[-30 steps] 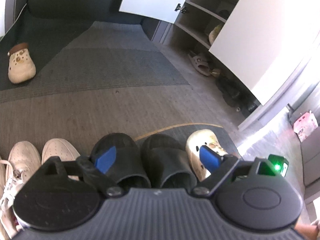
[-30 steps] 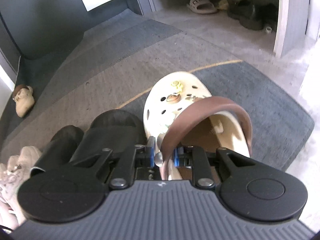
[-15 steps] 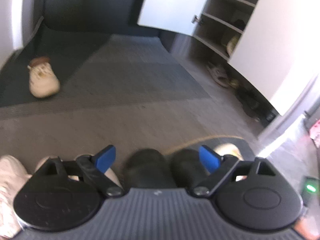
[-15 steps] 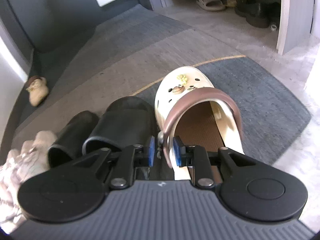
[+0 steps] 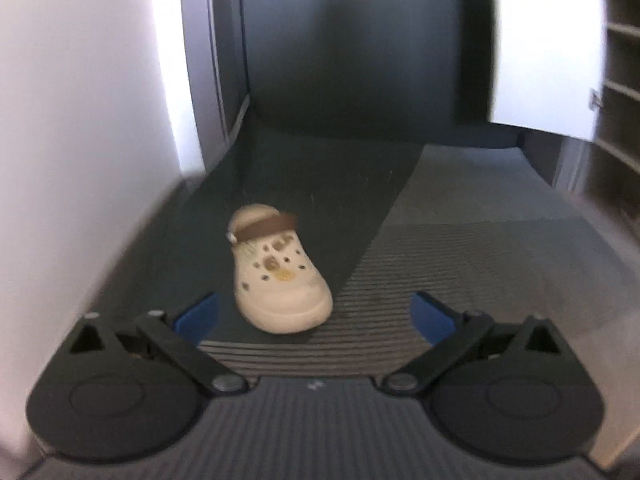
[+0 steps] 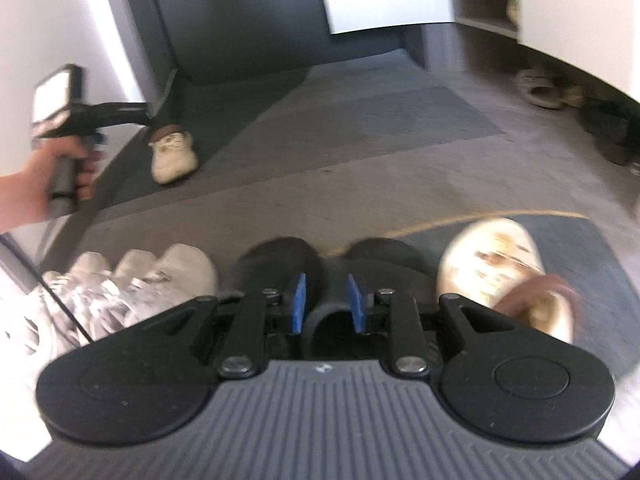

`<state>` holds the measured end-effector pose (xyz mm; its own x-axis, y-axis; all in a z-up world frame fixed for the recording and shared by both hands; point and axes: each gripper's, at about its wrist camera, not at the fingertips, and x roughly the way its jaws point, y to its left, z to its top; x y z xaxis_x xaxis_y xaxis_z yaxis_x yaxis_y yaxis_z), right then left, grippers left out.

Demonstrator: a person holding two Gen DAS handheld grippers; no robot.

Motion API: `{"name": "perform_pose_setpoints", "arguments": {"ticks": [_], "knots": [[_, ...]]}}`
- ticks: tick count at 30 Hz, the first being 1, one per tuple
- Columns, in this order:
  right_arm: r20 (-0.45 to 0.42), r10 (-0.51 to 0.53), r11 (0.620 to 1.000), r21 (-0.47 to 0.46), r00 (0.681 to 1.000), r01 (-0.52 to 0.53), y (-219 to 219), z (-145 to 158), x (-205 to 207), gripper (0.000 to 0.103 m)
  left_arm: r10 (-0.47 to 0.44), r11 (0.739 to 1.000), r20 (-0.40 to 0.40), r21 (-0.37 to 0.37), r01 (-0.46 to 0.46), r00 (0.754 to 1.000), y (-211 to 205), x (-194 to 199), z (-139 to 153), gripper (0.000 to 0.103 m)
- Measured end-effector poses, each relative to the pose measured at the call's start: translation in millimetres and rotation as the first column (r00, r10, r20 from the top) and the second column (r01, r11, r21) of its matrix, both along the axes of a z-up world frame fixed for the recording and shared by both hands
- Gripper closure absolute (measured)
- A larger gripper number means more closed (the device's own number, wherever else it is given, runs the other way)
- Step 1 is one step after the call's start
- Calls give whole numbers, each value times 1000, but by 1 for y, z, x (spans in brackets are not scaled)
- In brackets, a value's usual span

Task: Organize scattered shoes
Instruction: 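Grasp the other beige clog by its strap with the left tool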

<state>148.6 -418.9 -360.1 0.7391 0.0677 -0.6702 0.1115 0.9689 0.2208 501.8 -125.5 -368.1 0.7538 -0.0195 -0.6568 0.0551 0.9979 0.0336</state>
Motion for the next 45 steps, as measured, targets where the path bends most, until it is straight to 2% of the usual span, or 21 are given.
{"name": "perform_pose_setpoints", "arguments": {"ticks": [1, 3, 9, 10, 12, 14, 16, 20, 25, 31, 35, 40, 45], "knots": [[8, 14, 1000, 1, 1000, -14, 5, -1, 8, 75, 40, 999, -12, 25, -40, 999, 2, 29, -18, 0], [26, 40, 999, -9, 999, -40, 13, -4, 29, 75, 86, 996, -62, 41, -83, 994, 3, 63, -35, 1], [7, 141, 990, 24, 990, -141, 29, -14, 90, 75, 118, 992, -59, 41, -116, 991, 10, 114, -55, 0], [7, 161, 987, 22, 987, -161, 30, -14, 99, 75, 136, 990, -88, 45, -133, 987, 12, 128, -64, 0], [22, 177, 984, 18, 984, -178, 33, -11, 110, 62, 169, 985, -103, 49, -165, 980, 18, 139, -73, 0], [42, 173, 984, 23, 984, -174, 34, -7, 117, 36, 205, 978, -116, 47, -201, 972, 25, 150, -82, 0], [56, 146, 988, 42, 988, -149, 34, -3, 115, 27, 232, 973, -149, 35, -230, 961, 32, 162, -90, 0], [42, 109, 993, 39, 993, -110, 32, -2, 102, 23, 258, 964, -186, -15, -265, 948, 39, 178, -100, 3], [-7, 72, 997, 24, 997, -72, 28, -5, 91, 23, 282, 959, -189, 29, -282, 941, 31, 190, -109, 10], [-1, 39, 999, 25, 999, -39, 19, 2, 82, 23, 306, 950, -191, 3, -311, 933, 28, 179, -105, 12], [28, 26, 998, 54, 999, -28, 13, 9, 71, 23, 250, 967, -182, 4, -253, 951, 10, 151, -86, 13], [50, 50, 997, 59, 997, -53, 5, 14, 47, 23, 90, 996, -186, 10, -90, 978, -23, 108, -61, 13], [44, 8, 996, 86, 999, -12, -7, 25, 18, 23, -81, 996, -174, 10, 84, 981, -60, 51, -40, 13]]}}
